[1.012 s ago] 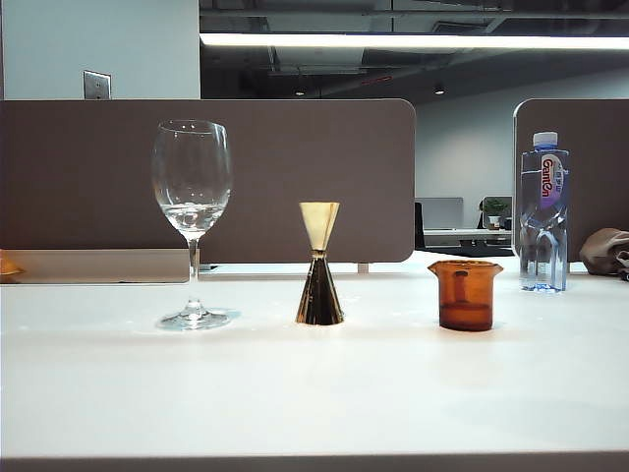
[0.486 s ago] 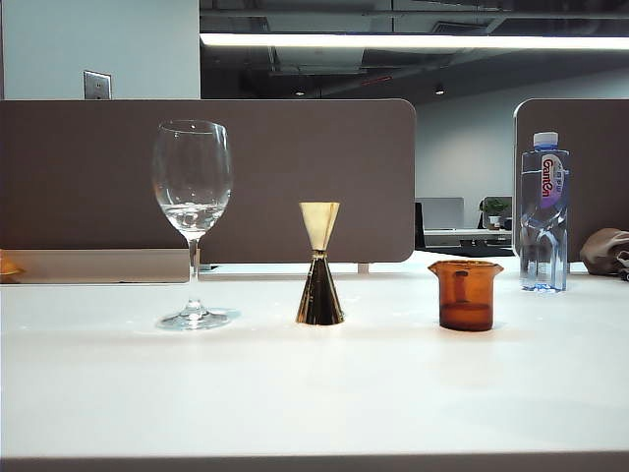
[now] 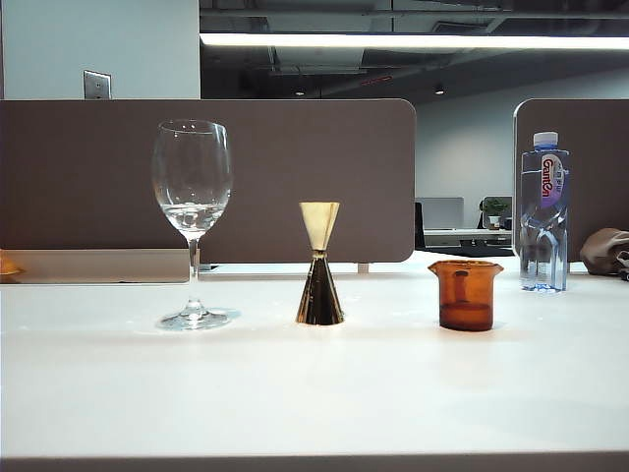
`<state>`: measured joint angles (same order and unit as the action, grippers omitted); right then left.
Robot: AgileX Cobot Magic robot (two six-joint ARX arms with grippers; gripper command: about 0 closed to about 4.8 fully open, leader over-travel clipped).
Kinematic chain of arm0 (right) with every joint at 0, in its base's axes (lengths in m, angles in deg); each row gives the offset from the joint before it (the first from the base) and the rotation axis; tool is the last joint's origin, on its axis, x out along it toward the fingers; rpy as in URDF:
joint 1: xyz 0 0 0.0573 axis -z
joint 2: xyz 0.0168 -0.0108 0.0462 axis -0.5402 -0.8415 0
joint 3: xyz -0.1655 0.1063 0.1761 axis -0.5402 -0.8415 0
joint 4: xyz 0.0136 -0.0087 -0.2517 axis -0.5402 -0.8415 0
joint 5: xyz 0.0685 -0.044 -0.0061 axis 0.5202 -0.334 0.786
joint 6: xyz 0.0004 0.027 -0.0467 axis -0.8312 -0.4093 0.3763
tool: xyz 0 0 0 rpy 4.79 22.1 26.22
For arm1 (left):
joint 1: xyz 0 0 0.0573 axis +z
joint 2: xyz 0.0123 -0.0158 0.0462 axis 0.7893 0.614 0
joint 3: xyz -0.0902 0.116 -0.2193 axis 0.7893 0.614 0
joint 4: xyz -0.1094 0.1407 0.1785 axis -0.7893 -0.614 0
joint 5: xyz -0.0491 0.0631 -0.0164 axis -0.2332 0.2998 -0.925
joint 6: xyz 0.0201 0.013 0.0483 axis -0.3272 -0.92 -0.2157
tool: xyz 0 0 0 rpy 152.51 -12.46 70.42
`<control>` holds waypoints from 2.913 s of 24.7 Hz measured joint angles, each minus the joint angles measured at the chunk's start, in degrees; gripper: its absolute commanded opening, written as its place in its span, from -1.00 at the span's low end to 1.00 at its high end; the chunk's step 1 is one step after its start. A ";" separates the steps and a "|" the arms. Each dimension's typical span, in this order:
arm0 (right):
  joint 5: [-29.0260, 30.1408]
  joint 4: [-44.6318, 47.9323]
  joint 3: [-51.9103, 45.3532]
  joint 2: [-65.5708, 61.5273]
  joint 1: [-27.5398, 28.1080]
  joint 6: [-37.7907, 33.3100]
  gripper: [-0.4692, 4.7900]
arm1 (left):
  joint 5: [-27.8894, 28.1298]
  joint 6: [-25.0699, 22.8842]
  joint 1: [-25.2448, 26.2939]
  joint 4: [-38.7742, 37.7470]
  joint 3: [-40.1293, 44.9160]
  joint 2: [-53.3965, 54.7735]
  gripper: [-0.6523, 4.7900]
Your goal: Pick up the small amber measuring cup and pour the water in it into the jigger, then pick up the jigger and pour the water in it into the wine glass.
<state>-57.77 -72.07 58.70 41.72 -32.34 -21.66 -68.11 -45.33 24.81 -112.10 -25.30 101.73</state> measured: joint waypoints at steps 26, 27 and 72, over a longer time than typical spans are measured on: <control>0.31 0.00 0.00 0.00 0.00 0.04 -0.82 | 0.04 -0.02 0.00 0.02 0.00 0.00 -0.77; 0.31 -0.02 0.00 0.00 0.00 0.02 -0.82 | 0.04 -0.02 0.00 0.02 0.02 0.00 -0.77; 43.15 -44.94 84.87 -72.06 -0.20 -3.69 -0.82 | 0.00 -0.02 0.00 0.04 0.02 0.04 -0.77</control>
<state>-14.62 -117.01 143.57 -30.34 -32.53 -25.36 -68.11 -45.35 24.81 -112.05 -25.28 101.77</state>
